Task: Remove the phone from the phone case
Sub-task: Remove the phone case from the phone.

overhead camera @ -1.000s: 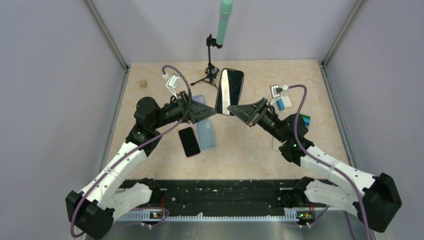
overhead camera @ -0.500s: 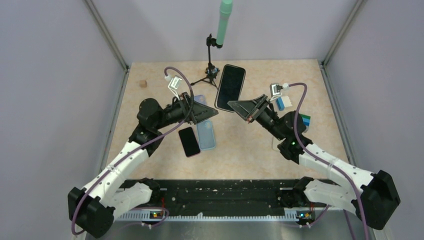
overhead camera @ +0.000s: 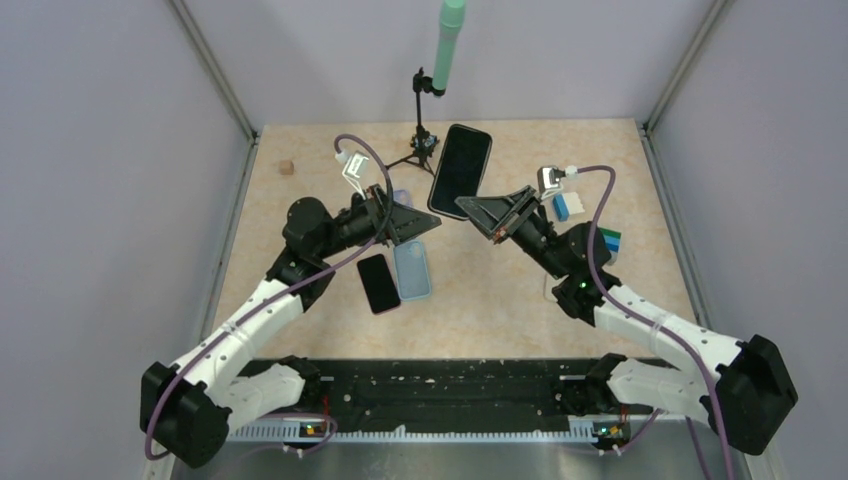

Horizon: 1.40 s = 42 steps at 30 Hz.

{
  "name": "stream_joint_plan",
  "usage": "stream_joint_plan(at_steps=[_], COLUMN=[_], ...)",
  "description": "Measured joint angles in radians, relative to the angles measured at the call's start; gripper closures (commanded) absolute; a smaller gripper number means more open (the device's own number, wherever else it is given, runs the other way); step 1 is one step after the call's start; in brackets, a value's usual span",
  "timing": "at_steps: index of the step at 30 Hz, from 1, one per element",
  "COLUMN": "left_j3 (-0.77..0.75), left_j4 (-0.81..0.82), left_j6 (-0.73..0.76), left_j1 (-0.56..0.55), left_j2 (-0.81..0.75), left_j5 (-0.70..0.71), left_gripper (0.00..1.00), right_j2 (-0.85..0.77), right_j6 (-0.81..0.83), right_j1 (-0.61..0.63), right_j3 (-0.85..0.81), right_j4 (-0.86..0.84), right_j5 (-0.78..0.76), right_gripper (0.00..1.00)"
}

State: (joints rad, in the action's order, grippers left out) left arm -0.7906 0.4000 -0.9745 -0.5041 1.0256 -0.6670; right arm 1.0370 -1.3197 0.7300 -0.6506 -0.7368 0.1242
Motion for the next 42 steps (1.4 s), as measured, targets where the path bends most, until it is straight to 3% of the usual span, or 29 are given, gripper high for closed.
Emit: stream_joint_plan(at_steps=[4, 7, 22, 32, 37, 42], left_j3=[0.000, 0.000, 0.033, 0.063, 0.065, 0.065], left_j4=[0.028, 0.046, 0.187, 0.229, 0.233, 0.236], left_j6=[-0.009, -0.016, -0.058, -0.071, -0.071, -0.071], left_j1=[-0.007, -0.013, -0.060, -0.080, -0.081, -0.085], left_j2=[0.007, 0.016, 0.060, 0.068, 0.070, 0.070], left_j5=[0.011, 0.014, 0.090, 0.134, 0.145, 0.159], left_gripper=[0.48, 0.46, 0.50, 0.63, 0.63, 0.54], right_j2=[0.000, 0.003, 0.055, 0.053, 0.049, 0.045], right_j6=[-0.018, -0.029, -0.101, -0.126, -0.132, -0.132], right_j1=[0.000, 0.000, 0.000, -0.002, -0.002, -0.002], right_j3=[0.000, 0.001, 0.010, 0.042, 0.043, 0.043], right_j4=[-0.008, -0.018, -0.093, -0.118, -0.123, -0.124], right_j5=[0.000, -0.001, -0.001, -0.023, -0.024, -0.024], right_gripper=[1.00, 1.00, 1.00, 1.00, 1.00, 1.00])
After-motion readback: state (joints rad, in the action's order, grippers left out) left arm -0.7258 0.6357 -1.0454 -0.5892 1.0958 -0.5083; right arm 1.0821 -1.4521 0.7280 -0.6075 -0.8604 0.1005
